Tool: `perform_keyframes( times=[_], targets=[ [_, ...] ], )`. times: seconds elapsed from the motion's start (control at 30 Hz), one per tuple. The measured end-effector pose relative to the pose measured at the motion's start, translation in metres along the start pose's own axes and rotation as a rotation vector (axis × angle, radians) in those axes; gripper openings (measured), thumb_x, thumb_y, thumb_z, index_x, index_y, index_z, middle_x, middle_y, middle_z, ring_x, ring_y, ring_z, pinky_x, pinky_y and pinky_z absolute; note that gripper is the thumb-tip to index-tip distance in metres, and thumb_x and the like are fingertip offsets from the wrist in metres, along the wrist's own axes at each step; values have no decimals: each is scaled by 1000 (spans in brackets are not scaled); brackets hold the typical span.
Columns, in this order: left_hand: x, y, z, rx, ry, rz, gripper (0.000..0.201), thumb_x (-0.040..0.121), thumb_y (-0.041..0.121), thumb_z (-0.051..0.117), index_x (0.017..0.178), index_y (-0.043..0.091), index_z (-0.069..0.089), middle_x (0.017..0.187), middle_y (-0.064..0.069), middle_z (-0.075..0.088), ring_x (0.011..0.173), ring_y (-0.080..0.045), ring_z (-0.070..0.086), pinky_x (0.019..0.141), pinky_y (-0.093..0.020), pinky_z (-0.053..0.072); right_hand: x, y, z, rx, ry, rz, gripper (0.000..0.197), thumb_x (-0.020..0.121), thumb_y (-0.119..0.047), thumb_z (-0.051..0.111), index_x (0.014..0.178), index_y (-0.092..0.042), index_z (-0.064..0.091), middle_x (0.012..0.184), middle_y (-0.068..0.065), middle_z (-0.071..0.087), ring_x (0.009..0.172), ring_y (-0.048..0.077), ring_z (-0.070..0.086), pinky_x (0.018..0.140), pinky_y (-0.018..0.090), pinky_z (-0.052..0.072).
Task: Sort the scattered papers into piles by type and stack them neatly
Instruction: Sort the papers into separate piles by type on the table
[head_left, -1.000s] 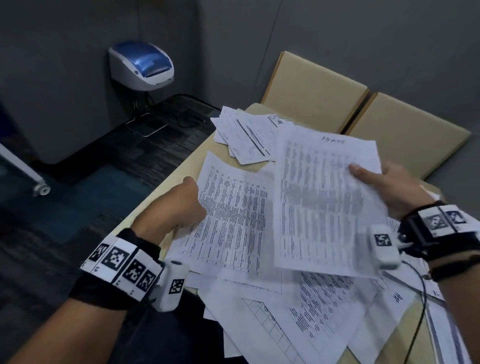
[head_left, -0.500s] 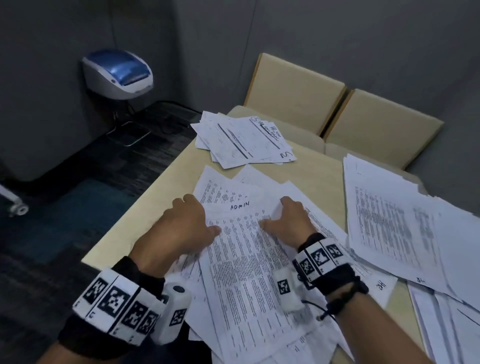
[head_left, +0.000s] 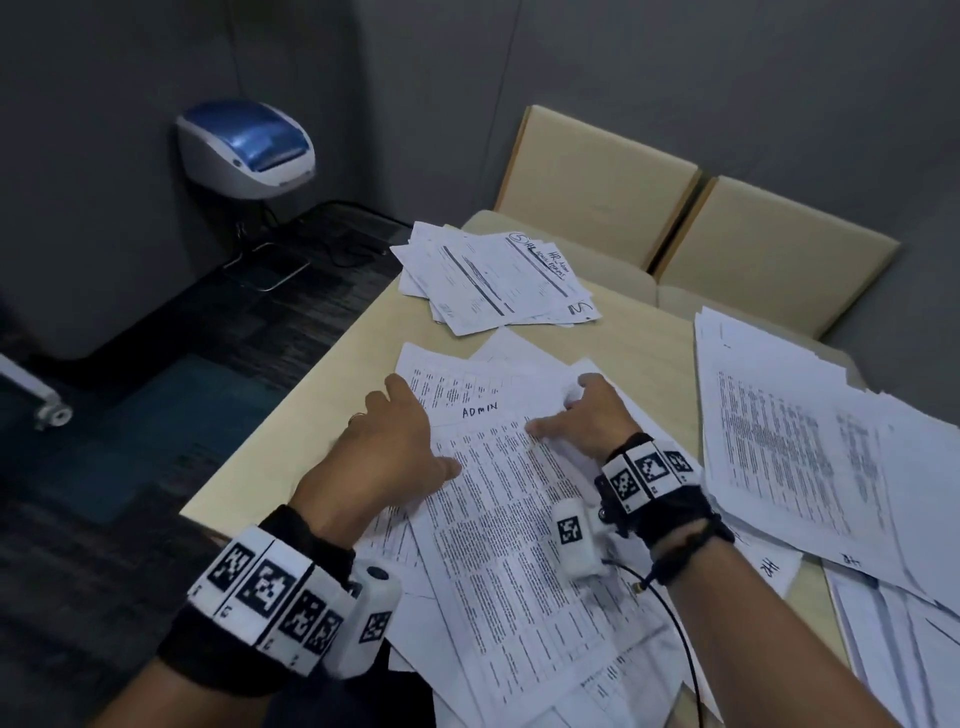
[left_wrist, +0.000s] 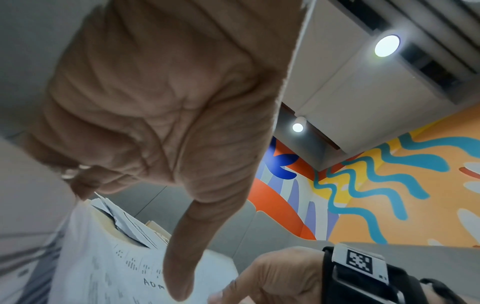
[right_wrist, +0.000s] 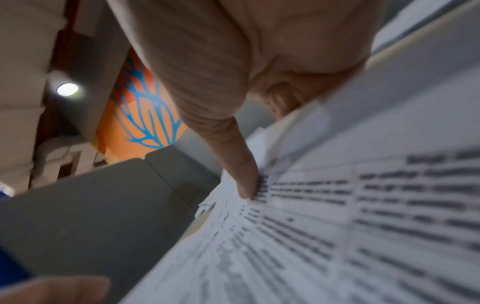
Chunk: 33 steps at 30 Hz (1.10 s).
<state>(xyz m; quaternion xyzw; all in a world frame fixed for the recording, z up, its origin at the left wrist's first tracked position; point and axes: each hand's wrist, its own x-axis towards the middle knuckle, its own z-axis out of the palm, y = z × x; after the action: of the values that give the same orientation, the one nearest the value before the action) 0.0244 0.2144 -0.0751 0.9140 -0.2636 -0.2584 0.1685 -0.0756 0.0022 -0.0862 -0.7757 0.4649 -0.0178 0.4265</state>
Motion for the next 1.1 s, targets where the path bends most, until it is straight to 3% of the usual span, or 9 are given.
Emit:
perform_keyframes(
  times=[0.1, 0.23, 0.33, 0.4, 0.5, 0.6, 0.77, 1.0, 1.1],
  targets=[
    [1, 0, 0, -39, -3, -1, 119, 81, 53, 83, 156, 1, 7, 147, -19, 39, 133, -39, 49, 103, -46, 49, 9, 8, 1, 183, -58, -82, 73, 40, -33, 96, 106, -6, 76, 105, 10, 79, 102, 33, 74, 98, 54, 58],
    [0, -2, -8, -144, -9, -5, 118, 83, 49, 83, 157, 8, 1, 151, -16, 34, 136, -36, 46, 107, -47, 47, -18, -7, -10, 228, -57, -297, 30, 81, -7, 86, 109, -7, 75, 102, 8, 80, 91, 20, 77, 76, 29, 64],
    [0, -7, -22, -274, 97, 46, 129, 79, 47, 87, 160, 14, -6, 161, -13, 22, 147, -36, 31, 115, -50, 36, -45, -25, -37, 299, -26, -488, 30, 88, -7, 80, 117, -7, 71, 100, 4, 81, 90, 15, 78, 73, 26, 62],
    [-1, -10, -34, -520, 146, 146, 126, 75, 41, 92, 160, 16, 2, 156, -8, 39, 140, -28, 44, 117, -48, 40, -57, -36, -55, 434, 5, -589, 37, 88, -11, 80, 121, -2, 68, 109, 9, 79, 97, 23, 77, 77, 33, 62],
    [-10, -6, -45, -825, 116, 351, 72, 86, 31, 85, 144, 17, 46, 123, 4, 72, 111, -13, 71, 104, -46, 55, -62, -48, -77, 801, 51, -714, 57, 89, -5, 78, 136, 12, 52, 131, 25, 68, 116, 38, 69, 94, 46, 59],
    [-24, 12, -43, -954, 178, 554, 17, 100, 18, 69, 117, 19, 71, 110, 1, 79, 101, -15, 77, 92, -47, 62, -63, -50, -81, 1040, 126, -770, 64, 86, 3, 79, 137, 17, 42, 138, 37, 58, 126, 48, 61, 103, 57, 53],
    [-35, 31, -35, -1061, 326, 655, 18, 103, 11, 63, 120, 12, 71, 109, 5, 78, 101, -5, 75, 86, -23, 61, -72, -33, -74, 962, 183, -796, 60, 85, 4, 79, 137, 15, 51, 121, 15, 74, 113, 33, 70, 99, 44, 55],
    [-24, 22, -17, -1064, 192, 559, 26, 92, 18, 79, 117, 14, 73, 105, 1, 80, 94, -16, 78, 80, -42, 66, -77, 22, -55, 861, 169, -624, 50, 81, -5, 78, 128, -3, 64, 124, 11, 74, 116, 32, 69, 96, 41, 58],
    [-24, 25, -10, -1100, 171, 533, 25, 92, 14, 78, 116, 13, 73, 103, 2, 81, 91, -17, 79, 77, -41, 66, -80, 32, -52, 854, 184, -608, 44, 80, -5, 76, 124, -7, 67, 123, 10, 75, 116, 33, 70, 94, 39, 60]
  ],
)
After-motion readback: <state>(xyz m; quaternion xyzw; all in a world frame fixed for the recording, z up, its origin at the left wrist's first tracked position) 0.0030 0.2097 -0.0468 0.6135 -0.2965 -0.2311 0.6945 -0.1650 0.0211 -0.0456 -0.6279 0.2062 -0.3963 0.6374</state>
